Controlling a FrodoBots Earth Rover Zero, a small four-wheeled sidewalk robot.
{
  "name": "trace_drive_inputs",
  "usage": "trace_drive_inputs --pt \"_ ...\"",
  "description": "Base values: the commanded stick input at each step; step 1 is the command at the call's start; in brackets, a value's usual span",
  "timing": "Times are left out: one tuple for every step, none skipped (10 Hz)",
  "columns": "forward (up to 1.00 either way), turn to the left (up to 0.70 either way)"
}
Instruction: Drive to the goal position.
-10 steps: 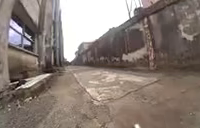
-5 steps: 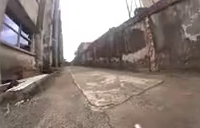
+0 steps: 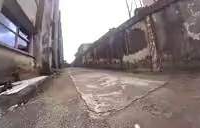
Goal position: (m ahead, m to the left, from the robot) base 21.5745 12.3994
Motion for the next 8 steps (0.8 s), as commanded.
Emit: trace_drive_inputs --pt "0.30 0.00" --pt "0.30 0.00" --pt "0.30 0.00" --pt "0.30 0.00" --pt "0.30 0.00" --pt "0.30 0.00" --pt "0.30 0.00" --pt "0.30 0.00"
